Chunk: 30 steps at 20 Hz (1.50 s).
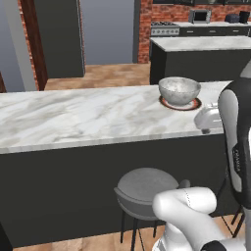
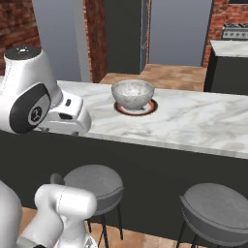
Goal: Move the bowls from the cabinet to the plates on the dining table.
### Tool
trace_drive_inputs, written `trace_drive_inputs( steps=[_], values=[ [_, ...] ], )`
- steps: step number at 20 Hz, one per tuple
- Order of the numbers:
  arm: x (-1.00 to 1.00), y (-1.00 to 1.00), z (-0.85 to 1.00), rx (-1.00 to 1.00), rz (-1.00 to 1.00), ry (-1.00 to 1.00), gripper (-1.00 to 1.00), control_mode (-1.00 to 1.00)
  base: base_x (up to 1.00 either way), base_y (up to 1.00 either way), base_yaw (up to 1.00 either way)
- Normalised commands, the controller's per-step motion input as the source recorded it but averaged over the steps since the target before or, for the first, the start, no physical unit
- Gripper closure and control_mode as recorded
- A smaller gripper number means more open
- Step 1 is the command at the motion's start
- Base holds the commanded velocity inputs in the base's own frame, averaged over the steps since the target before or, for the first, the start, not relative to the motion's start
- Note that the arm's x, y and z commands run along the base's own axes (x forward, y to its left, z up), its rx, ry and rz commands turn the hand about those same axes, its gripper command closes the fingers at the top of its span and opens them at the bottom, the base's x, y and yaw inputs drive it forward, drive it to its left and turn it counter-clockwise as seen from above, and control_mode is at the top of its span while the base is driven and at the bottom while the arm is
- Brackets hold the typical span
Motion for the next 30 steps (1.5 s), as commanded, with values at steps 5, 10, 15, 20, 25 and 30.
trace_drive_inputs(
  steps=[5,10,15,20,25,30],
  values=[
    [-0.02,0.0,-0.03,0.0,0.14,-0.3,-1.0,-1.0,0.0,0.0,0.0],
    [-0.1,0.0,-0.01,0.0,0.05,-0.13,-1.0,-1.0,0.0,0.0,0.0],
    [0.0,0.0,0.0,0.0,0.0,0.0,-1.0,-1.0,0.0,0.0,0.0],
    [0.0,0.0,0.0,0.0,0.0,0.0,-1.0,-1.0,0.0,0.0,0.0],
    [0.0,0.0,0.0,0.0,0.0,0.0,-1.0,-1.0,0.0,0.0,0.0],
    [-0.01,0.0,0.0,0.0,0.0,0.0,-1.0,1.0,-0.01,0.0,0.0]
  ],
)
